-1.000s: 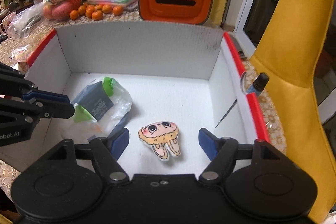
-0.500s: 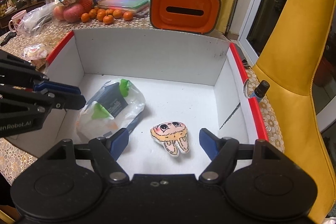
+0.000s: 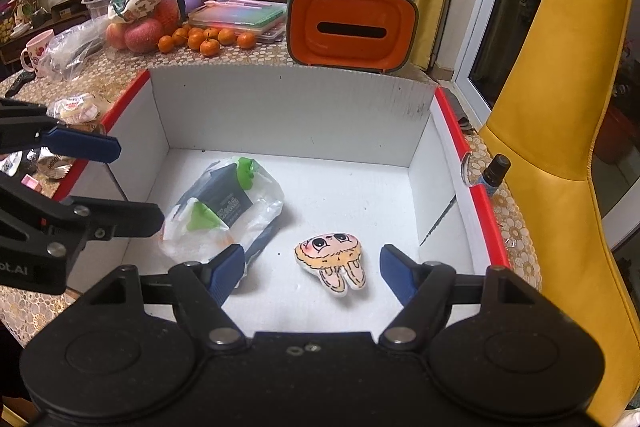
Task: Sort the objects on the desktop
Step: 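Open the right tool to drop the plush while the left tool releases the tissue pack into the box, then move both open tools back over the cluttered table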
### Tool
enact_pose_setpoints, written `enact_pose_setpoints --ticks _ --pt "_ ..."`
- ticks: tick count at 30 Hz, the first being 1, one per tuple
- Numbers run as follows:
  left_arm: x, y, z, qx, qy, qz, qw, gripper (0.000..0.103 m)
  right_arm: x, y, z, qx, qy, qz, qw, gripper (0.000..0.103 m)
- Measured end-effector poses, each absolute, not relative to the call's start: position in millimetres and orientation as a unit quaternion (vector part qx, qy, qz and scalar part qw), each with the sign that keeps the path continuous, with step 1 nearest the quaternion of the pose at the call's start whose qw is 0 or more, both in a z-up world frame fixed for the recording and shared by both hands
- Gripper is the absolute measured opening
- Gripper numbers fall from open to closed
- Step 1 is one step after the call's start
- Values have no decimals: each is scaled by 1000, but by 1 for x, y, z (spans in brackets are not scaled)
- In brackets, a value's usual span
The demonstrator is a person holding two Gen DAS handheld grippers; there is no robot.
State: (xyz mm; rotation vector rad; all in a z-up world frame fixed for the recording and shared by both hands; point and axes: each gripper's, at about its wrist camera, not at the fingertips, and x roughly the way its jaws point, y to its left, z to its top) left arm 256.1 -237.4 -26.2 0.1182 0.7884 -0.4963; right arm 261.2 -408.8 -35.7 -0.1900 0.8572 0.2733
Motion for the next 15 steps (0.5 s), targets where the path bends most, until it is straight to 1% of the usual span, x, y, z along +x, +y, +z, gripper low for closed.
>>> enact_pose_setpoints --ticks 10,11,15 --pt "227 -201 -1 45 356 -215 908 73 234 -397 -11 -65 382 149 910 82" --pt "223 -196 1 43 353 -211 911 74 230 -394 -8 -63 377 153 911 83" --pt "210 -175 8 27 345 -199 917 75 217 -381 2 -56 362 170 915 87"
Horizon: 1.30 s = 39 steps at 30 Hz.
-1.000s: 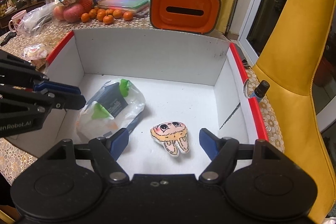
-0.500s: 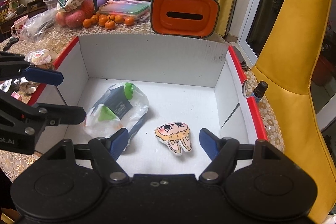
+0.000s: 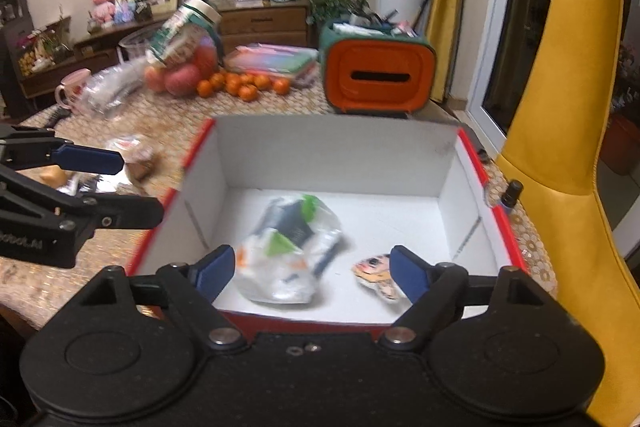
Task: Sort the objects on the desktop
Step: 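Move both open tools back over the cluttered table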
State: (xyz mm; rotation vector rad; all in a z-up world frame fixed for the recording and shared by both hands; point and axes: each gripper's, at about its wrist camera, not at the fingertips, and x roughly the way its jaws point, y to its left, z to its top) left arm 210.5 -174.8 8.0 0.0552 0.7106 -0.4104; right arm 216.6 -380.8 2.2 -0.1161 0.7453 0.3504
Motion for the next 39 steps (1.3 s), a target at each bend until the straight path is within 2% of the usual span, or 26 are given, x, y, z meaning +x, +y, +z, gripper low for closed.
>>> enact_pose_setpoints --ticks 11,12,14,28,39 --pt "176 -106 9 -16 332 -161 929 88 184 -335 15 -52 334 206 918 97" --pt "173 -98 8 -22 333 -155 930 90 182 -329 15 -53 332 208 918 99" --pt "167 -83 6 -33 332 -143 932 103 179 -319 14 -58 332 211 918 101" --pt "124 7 -26 -59 333 -73 938 103 171 -240 -3 -73 336 233 910 102" --pt "130 40 -54 -36 350 -42 935 103 183 -205 -26 -79 353 231 903 102"
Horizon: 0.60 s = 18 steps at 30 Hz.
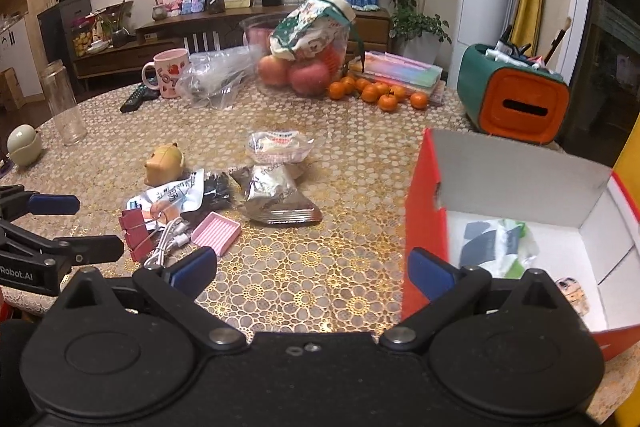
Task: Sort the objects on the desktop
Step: 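Move both open tools back over the cluttered table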
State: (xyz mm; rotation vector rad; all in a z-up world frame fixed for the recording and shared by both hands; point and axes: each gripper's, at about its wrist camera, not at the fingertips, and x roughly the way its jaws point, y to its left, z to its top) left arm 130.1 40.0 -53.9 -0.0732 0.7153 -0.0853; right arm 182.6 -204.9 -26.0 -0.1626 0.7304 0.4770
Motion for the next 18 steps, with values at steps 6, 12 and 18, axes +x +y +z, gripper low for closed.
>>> enact_pose_setpoints --ticks 6,12,18 --pt "139 51 -73 -34 364 -24 931 103 188 -189 -42 -78 365 231 898 101" --pt "141 54 -84 -11 356 -8 935 103 195 -169 -55 -79 371 238 894 98" --pt "145 55 -90 -6 349 -10 937 102 205 -148 -66 -80 380 243 889 94"
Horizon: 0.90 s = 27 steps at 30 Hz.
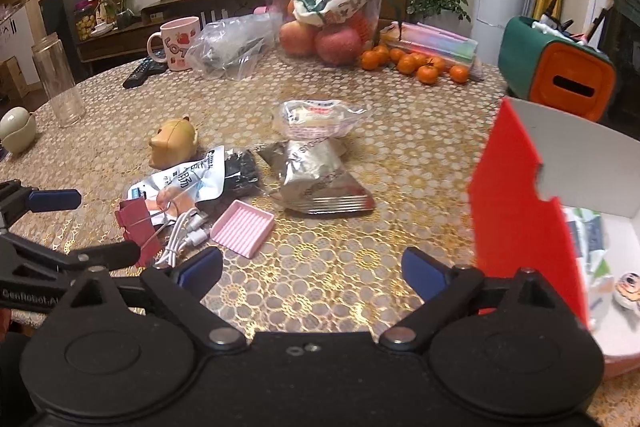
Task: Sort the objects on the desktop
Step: 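Move both open tools back over the cluttered table, then grasp the pink comb with the right tool while the left tool grasps the pink binder clip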
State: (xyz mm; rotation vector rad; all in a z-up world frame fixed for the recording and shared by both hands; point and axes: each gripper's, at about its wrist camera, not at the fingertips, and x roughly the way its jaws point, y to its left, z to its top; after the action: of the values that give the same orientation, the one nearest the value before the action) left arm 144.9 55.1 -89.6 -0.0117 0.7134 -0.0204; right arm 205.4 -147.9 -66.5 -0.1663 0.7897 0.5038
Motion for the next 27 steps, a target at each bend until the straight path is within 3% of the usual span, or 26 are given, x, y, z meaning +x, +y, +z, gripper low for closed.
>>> enact_pose_setpoints --ticks 4,12,14,22,27 --pt "148 54 -93 -4 345 -13 939 102 212 -135 -73 -78 387 244 886 91" --pt "155 56 -100 -15 344 -15 939 90 228 -115 -84 -60 404 238 881 86" --pt "155 57 -100 -18 343 -17 939 81 232 -109 -87 -56 410 235 879 84" --pt "158 63 -104 -37 350 -16 936 72 244 -86 -96 -42 431 220 874 82" --pt "161 63 -107 -41 351 -18 935 67 249 -79 -103 -38 444 208 871 75"
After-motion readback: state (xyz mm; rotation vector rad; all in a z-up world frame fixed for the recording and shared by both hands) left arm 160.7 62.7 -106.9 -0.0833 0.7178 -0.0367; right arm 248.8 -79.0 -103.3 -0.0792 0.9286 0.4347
